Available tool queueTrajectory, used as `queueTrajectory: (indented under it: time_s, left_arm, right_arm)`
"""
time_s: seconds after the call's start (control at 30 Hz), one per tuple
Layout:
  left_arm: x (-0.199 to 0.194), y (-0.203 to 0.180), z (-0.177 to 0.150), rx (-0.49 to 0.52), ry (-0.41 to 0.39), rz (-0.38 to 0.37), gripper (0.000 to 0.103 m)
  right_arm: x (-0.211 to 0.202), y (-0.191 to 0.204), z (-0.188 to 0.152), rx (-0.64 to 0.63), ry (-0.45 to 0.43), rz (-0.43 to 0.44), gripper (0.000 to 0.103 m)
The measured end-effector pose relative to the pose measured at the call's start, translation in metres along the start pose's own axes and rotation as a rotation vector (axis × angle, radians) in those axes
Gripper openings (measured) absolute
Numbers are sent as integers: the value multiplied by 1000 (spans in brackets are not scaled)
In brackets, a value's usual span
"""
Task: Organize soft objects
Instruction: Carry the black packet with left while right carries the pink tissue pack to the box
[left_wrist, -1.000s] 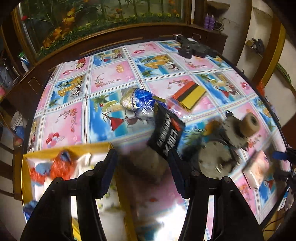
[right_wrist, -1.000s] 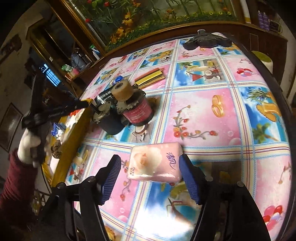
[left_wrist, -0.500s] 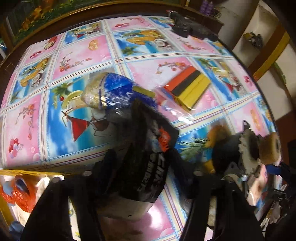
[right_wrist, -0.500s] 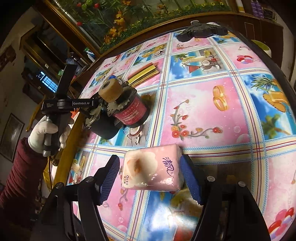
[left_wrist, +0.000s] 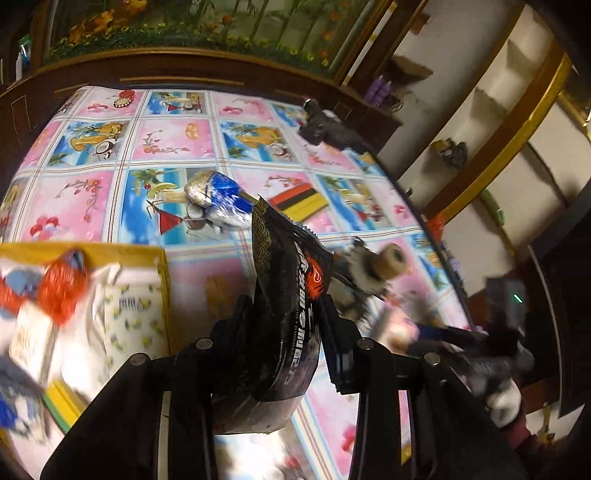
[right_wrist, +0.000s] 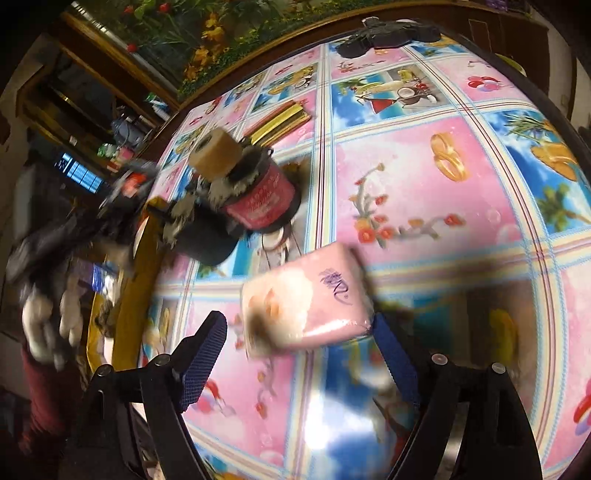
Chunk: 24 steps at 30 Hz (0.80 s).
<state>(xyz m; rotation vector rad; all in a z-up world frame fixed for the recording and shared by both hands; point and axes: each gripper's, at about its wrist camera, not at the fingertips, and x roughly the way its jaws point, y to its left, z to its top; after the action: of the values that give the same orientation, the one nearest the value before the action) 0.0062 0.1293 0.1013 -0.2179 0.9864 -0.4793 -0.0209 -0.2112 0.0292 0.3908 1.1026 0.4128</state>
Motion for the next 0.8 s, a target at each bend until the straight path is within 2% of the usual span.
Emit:
queueTrajectory:
  time_s: [0.07, 0.17, 0.33, 0.4, 0.53, 0.6, 0.67, 0.8]
  left_arm:
    - [-17, -7, -17, -6, -24, -40, 33]
    - [-33, -11, -43, -25, -47, -89, 33]
    - [-45, -2, -79, -126, -67, -159, 33]
    - [-48, 2, -91, -158, -75, -178, 33]
    - [-60, 5, -112, -186, -114, -179, 33]
    - [-66, 7, -121, -203, -130, -187, 33]
    - [-74, 10, -131, -224, -152, -194, 33]
    - [-89, 22, -150, -272, -189, -188, 33]
  right_arm:
    - [8, 9, 10, 19, 0, -18, 87]
    - [26, 27, 15, 6, -2, -101, 88]
    - [49, 72, -4, -172, -34, -288, 89]
    - [54, 88, -17, -234, -21, -313, 89]
    - [50, 98, -42, -259, -21, -315, 88]
    - [48, 101, -53, -289, -41, -339, 81]
    - [44, 103, -61, -315, -64, -358, 57]
    - [30, 96, -79, -294, -82, -289, 54]
